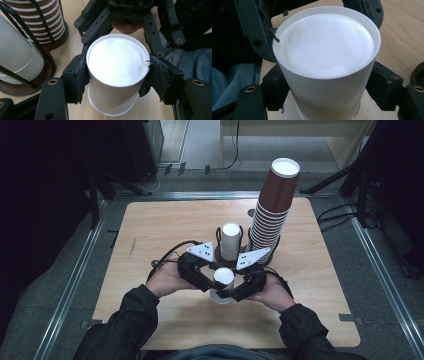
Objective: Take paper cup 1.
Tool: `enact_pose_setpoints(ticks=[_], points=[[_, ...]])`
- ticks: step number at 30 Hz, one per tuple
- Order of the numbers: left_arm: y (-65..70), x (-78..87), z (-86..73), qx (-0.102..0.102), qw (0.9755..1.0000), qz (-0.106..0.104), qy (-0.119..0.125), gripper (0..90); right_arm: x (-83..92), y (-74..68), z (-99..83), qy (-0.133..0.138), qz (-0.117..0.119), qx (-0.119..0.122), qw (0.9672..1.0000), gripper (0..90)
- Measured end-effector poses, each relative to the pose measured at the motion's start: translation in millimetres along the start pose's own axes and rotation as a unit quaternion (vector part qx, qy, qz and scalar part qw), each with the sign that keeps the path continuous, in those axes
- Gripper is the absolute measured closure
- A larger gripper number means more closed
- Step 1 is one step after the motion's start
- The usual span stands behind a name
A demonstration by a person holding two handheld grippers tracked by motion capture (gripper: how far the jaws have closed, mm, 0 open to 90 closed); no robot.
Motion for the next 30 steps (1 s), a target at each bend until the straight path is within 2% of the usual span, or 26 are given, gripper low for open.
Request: enact_pose_setpoints(ticks=[10, 13, 16, 18, 23, 26, 30], points=[[-2.6, -0.9, -2.2, 0.018, 0.9997, -0.015, -0.004, 34.6, -0.4, -2.0, -0.4, -0.007, -0.006, 0.007, 0.9999, 29.1], [-4.4, -1.4, -2.7, 0.03, 0.9995, -0.01, 0.007, 27.7, -0.3, -2.2, -0.5, -0.007, -0.007, 0.008, 0.9999, 29.3], [-6.1, -1.9, -3.7, 0.031, 0.9995, -0.004, 0.003, 20.2, -0.4, -1.2, 0.0, -0.005, -0.012, 0.015, 0.9998, 29.4], [-6.4, -2.0, -3.8, 0.036, 0.9993, -0.004, 0.003, 16.3, -0.3, -1.5, -0.6, -0.008, -0.011, 0.009, 0.9999, 29.5], [-8.5, 1.8, -5.7, 0.055, 0.9983, -0.01, 0.014, 14.1, 0.3, 1.1, -2.2, -0.011, -0.02, 0.01, 0.9997, 29.4], [-11.8, 7.6, -12.5, 0.06, 0.998, -0.007, 0.017, 13.6, 1.2, 2.5, -2.7, -0.009, -0.022, 0.01, 0.9997, 29.4], [-14.1, 11.2, -21.7, 0.076, 0.9969, -0.009, 0.018, 13.5, 3.3, 6.5, -3.9, -0.005, -0.029, 0.01, 0.9995, 29.4]])
Point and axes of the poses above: each handheld gripper's, and its own axes: x roughly backward along the jaws, z roughly out of its top, y roughly to its right, the point moved 6 cm from there along -x, roughly forward along the jaws, and after that the axes turned 13 degrees about -y, right-handed, at the moved point
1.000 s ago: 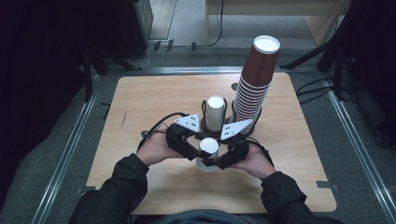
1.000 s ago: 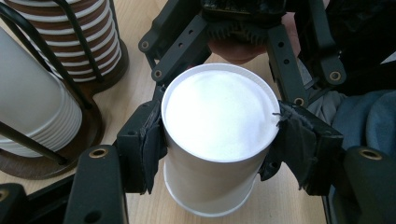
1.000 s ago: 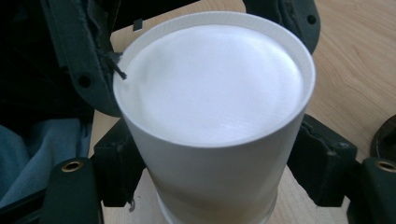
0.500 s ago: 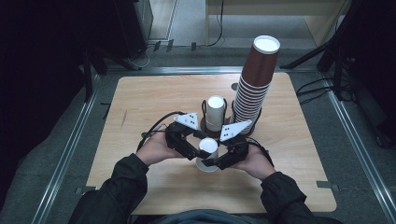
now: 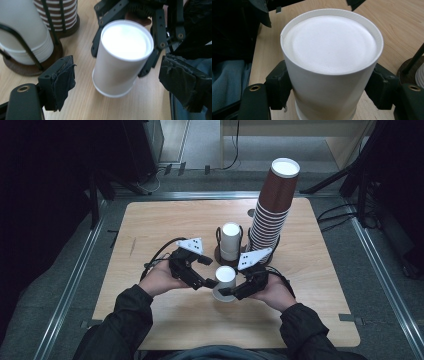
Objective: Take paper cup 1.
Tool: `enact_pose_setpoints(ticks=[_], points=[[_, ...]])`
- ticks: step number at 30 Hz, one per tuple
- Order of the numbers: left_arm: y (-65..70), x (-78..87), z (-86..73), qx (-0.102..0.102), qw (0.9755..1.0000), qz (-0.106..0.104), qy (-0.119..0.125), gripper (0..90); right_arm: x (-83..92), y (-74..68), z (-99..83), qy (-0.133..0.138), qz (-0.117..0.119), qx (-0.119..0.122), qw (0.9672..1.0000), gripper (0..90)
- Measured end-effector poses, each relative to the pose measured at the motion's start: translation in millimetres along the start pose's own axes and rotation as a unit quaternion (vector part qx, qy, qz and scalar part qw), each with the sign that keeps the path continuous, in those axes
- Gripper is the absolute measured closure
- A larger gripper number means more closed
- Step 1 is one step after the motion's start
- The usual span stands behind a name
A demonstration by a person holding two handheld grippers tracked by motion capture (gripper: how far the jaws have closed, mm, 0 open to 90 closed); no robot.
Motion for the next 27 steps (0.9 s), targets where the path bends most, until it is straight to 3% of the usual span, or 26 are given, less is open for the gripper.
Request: enact_pose_setpoints(ticks=[11, 14, 17, 22, 27], points=[[-6.6, -0.6, -23.8, 0.043, 0.9991, -0.007, 0.002, 12.9, 7.9, 7.5, 4.2, 0.039, 0.006, -0.018, 0.9991, 29.5], [-7.5, -2.8, -27.2, 0.054, 0.9983, -0.018, 0.009, 12.0, 10.4, 8.7, 5.9, 0.05, 0.011, -0.027, 0.9983, 29.7], [-7.5, -5.3, -27.7, 0.056, 0.9983, -0.017, 0.008, 10.8, 11.7, 9.4, 7.3, 0.056, 0.012, -0.033, 0.9978, 29.8], [-8.0, -16.8, -29.5, 0.052, 0.9986, -0.007, -0.01, 10.1, 13.7, 8.2, 10.4, 0.089, 0.022, -0.03, 0.9954, 29.5], [-7.6, -23.7, -28.4, 0.048, 0.9987, -0.009, -0.013, 10.0, 14.2, 6.4, 13.0, 0.111, 0.034, -0.031, 0.9928, 29.6]])
Point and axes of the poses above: each handheld gripper's, and its own axes: x roughly backward along the jaws, z roughly out of its top, y roughly to its right, the point moved 6 cm from there along -x, roughly forward along the jaws, and after that the axes turned 13 degrees about -y, right-handed, at the moved point
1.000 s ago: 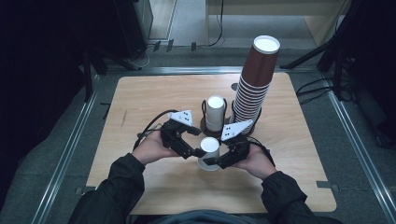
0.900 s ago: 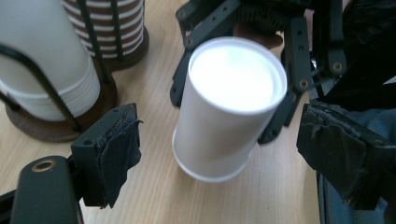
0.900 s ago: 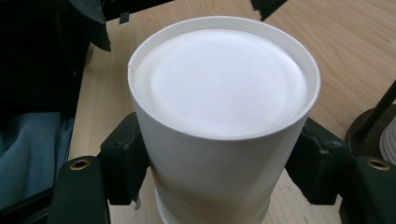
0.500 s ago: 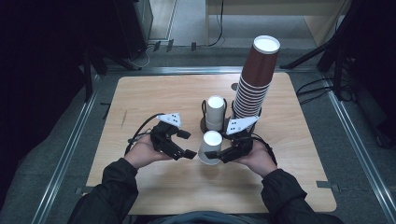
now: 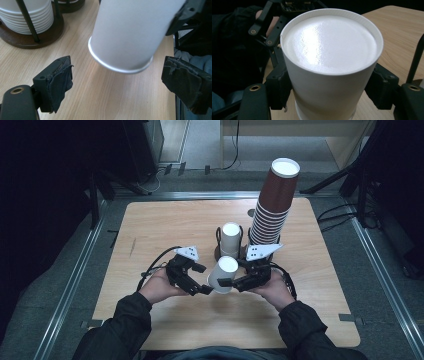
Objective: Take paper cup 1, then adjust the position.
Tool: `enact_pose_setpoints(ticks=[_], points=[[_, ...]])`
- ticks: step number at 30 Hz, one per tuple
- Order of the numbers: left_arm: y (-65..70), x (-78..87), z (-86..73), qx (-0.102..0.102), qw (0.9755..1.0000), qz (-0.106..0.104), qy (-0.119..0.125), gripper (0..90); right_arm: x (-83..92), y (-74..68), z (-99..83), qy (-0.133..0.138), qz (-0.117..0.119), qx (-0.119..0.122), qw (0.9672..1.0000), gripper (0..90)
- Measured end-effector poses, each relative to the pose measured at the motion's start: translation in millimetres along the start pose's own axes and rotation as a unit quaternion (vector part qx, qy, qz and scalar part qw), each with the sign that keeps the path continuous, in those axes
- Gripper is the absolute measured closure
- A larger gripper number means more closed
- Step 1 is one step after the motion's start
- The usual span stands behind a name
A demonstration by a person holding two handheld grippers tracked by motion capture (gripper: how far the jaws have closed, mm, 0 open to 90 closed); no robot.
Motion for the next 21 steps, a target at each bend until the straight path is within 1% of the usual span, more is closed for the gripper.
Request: enact_pose_setpoints(ticks=[3, 5, 8, 11, 14, 18, 21], points=[[1.0, -2.5, 1.5, -0.001, 1.0, -0.001, 0.0, 10.0, -1.3, -1.2, 1.1, 0.011, 0.004, 0.006, 0.9999, 29.6], [1.3, -3.3, 2.6, -0.006, 1.0, 0.0, 0.001, 9.9, -1.7, -2.0, 1.7, 0.016, 0.004, 0.01, 0.9998, 29.6], [1.5, -4.8, 4.1, -0.004, 1.0, -0.003, 0.005, 9.9, -1.8, -2.8, 2.3, 0.021, 0.006, 0.013, 0.9997, 29.6], [2.5, -7.9, 4.5, -0.008, 0.9999, -0.009, 0.001, 10.0, -1.6, -3.9, 3.4, 0.028, 0.011, 0.012, 0.9995, 29.6], [4.7, -10.2, 5.1, -0.017, 0.9998, -0.007, -0.005, 10.1, -3.0, -5.1, 4.4, 0.033, 0.014, 0.015, 0.9992, 29.6], [7.1, -12.4, 6.7, -0.021, 0.9997, -0.009, -0.003, 11.6, -4.7, -7.4, 5.5, 0.04, 0.023, 0.014, 0.9988, 29.6], [8.4, -13.7, 8.5, -0.02, 0.9997, -0.015, 0.001, 12.4, -4.3, -8.2, 6.7, 0.051, 0.034, 0.008, 0.9981, 29.6]])
Point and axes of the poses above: each handheld gripper's, and its own axes: x roughly backward along the jaws, z roughly out of its top, y roughly to its right, the point moved 6 cm from there along -x, roughly forward along the jaws, and after that the axes turned 13 degrees about -y, right-handed, at the moved point
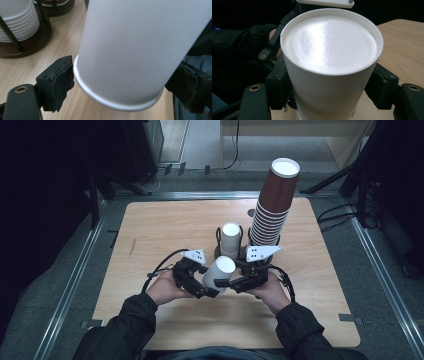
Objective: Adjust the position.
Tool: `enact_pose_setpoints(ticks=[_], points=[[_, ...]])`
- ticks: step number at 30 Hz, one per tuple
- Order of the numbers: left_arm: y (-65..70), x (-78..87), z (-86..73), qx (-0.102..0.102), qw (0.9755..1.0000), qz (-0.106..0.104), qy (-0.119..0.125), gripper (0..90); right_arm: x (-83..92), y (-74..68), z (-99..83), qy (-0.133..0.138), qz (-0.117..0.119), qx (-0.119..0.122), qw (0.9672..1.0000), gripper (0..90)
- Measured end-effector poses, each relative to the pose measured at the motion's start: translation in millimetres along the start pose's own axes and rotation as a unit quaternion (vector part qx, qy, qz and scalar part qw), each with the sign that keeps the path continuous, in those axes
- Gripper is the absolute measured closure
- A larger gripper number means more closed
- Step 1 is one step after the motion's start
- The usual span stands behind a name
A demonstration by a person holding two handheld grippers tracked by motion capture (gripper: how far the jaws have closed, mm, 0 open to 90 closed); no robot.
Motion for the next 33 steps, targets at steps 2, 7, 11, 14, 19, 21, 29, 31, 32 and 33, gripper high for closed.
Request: enact_pose_setpoints(ticks=[2, 7, 11, 14, 19, 21, 29, 31, 32, 33], points=[[1.3, -0.9, 1.4, -0.001, 1.0, 0.0, 0.002, 12.6, 0.1, -0.3, 0.3, 0.004, 0.0, 0.002, 1.0, 29.6], [3.5, -3.2, 3.4, -0.009, 0.9999, 0.006, 0.001, 13.3, -0.5, -2.5, 1.7, 0.011, 0.003, 0.005, 0.9999, 29.7], [2.8, -3.9, 3.6, -0.006, 1.0, -0.001, 0.0, 16.1, -0.7, -3.1, 2.0, 0.013, 0.004, 0.005, 0.9999, 29.7], [3.4, -3.2, 3.5, -0.009, 1.0, -0.001, 0.0, 19.2, -1.0, -3.3, 1.6, 0.011, 0.004, 0.003, 0.9999, 29.9], [3.6, -2.5, 4.2, -0.009, 1.0, 0.0, 0.004, 19.6, -0.4, -2.9, 2.2, 0.016, 0.002, 0.005, 0.9999, 30.0], [3.6, -2.7, 4.3, -0.01, 0.9999, 0.001, 0.003, 20.1, -0.2, -2.9, 2.2, 0.016, 0.001, 0.005, 0.9999, 30.1], [2.5, -3.3, 3.4, -0.014, 0.9999, 0.002, -0.005, 22.9, -1.0, -3.2, 1.2, 0.005, -0.004, 0.004, 1.0, 30.3], [2.6, -3.0, 3.6, -0.013, 0.9999, -0.001, -0.003, 23.1, -0.3, -3.3, 1.5, 0.005, -0.001, -0.001, 1.0, 29.9], [2.6, -2.7, 3.6, -0.013, 0.9999, -0.002, -0.002, 23.1, -0.1, -2.9, 1.6, 0.006, -0.001, -0.003, 1.0, 29.6], [2.3, -2.3, 3.7, -0.013, 0.9999, -0.002, -0.001, 23.0, 0.1, -2.7, 1.8, 0.006, -0.001, -0.003, 1.0, 29.1]])
Point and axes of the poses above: each handheld gripper's, and its own axes: x roughly backward along the jaws, z roughly out of its top, y roughly to its right, the point moved 6 cm from there along -x, roughly forward along the jaws, and after that the axes turned 13 degrees about -y, right-handed, at the moved point
